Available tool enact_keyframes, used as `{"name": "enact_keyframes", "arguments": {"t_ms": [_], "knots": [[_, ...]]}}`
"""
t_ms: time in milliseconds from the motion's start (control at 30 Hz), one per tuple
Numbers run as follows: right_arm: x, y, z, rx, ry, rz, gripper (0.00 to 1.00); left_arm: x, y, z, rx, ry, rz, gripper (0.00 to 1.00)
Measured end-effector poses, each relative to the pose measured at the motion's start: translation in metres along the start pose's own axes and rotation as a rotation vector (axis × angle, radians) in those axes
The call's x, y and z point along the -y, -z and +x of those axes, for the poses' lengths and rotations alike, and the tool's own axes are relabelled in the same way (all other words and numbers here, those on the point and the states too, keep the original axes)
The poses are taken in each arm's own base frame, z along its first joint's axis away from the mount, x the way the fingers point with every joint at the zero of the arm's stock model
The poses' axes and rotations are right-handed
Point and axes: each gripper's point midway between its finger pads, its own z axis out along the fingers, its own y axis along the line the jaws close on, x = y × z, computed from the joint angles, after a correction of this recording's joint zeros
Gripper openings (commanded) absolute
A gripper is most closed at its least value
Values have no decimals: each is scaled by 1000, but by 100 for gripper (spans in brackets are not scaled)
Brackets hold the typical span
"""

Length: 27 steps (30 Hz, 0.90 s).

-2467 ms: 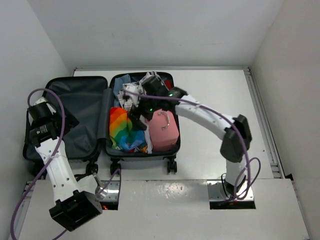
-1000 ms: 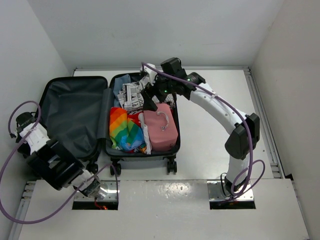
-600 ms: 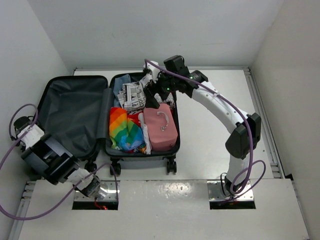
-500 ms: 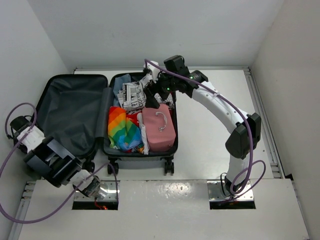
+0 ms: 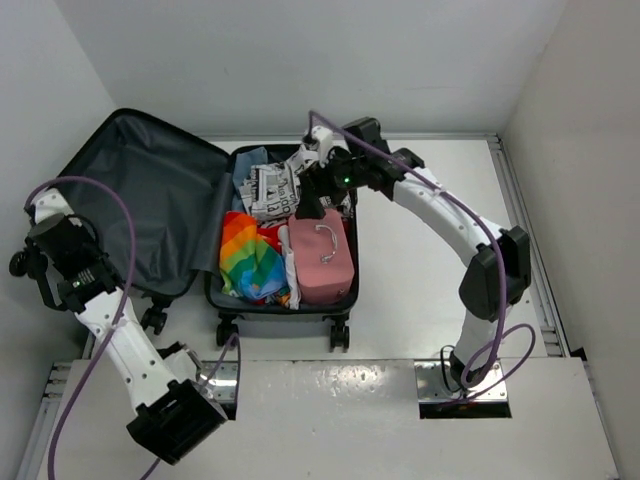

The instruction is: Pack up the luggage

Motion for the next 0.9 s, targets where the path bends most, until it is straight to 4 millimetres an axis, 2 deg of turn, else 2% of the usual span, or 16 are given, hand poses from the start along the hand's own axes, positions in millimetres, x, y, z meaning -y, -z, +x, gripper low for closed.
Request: {"name": "enact_keyframes", "arguments": {"t_ms": [100, 267, 400, 500, 600, 700, 767, 900], "knots": [[6, 16, -22, 99, -138, -46, 99, 19, 10, -23, 71, -94, 115, 0], [32, 54, -74, 375, -507, -219, 97, 50, 22, -35, 140, -253, 289, 0], [50, 68, -80, 452, -770, -325, 99, 80, 42, -48, 237, -379, 443, 0], [35, 64, -86, 426, -868, -411, 99, 99, 60, -58, 324, -477, 545, 0], [5, 56, -93, 381, -904, -493, 100, 114, 82, -69, 411, -577, 641, 0], [-16, 49, -98, 343, -926, -541, 100, 125, 107, -79, 498, -678, 727, 0], [-22, 45, -103, 331, -940, -557, 100, 132, 126, -83, 557, -742, 790, 0], [-22, 46, -119, 350, -968, -560, 100, 147, 167, -81, 682, -903, 953, 0]]}}
